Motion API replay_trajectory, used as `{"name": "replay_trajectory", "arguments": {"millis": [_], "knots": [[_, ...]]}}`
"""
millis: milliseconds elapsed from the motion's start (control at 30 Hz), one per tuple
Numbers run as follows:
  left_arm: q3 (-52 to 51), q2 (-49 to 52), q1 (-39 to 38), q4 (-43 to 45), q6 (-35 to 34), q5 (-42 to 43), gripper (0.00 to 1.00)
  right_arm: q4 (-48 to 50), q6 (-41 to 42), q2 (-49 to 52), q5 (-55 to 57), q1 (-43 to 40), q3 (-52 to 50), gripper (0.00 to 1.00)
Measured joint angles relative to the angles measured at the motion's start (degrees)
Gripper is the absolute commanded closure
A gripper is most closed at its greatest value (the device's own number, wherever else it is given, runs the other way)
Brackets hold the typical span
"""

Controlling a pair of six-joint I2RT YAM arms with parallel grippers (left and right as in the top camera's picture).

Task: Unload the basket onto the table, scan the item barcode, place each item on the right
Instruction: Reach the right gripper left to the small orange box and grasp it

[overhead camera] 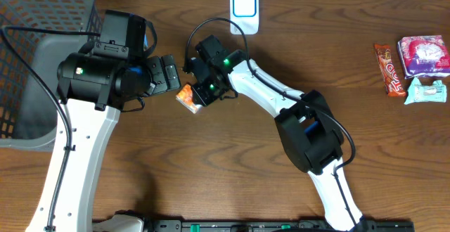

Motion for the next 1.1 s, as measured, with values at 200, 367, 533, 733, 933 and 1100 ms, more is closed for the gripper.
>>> {"name": "replay_trajectory", "arguments": {"millis": [200, 367, 533, 733, 933, 1100], "knots": [[0.0, 0.0, 0.0, 0.0, 0.0, 0.0, 0.02, -10.5, 5.6, -1.1, 4.3, 0.1, 0.6, 0.87], [0.0, 0.0, 0.0, 0.0, 0.0, 0.0, 0.02, -19.6, 9.9, -2.9, 14.1, 0.3, 0.3, 0.71], [0.0, 0.0, 0.0, 0.0, 0.0, 0.0, 0.02, -26.5, 14.3, -5.4, 30.1, -0.2, -0.8, 0.56], [0.0, 0.0, 0.0, 0.0, 0.0, 0.0, 0.02, -25.9, 16.0, -9.3, 36.7, -3.3, -0.9, 0.49], [0.0, 0.0, 0.0, 0.0, 0.0, 0.0, 0.02, -23.1, 10.5, -10.1, 26.5, -4.8, -1.0, 0.44], [0.0, 0.0, 0.0, 0.0, 0.0, 0.0, 0.02, -21.2, 7.4, -10.1, 22.4, -2.3, -1.0, 0.50]]}}
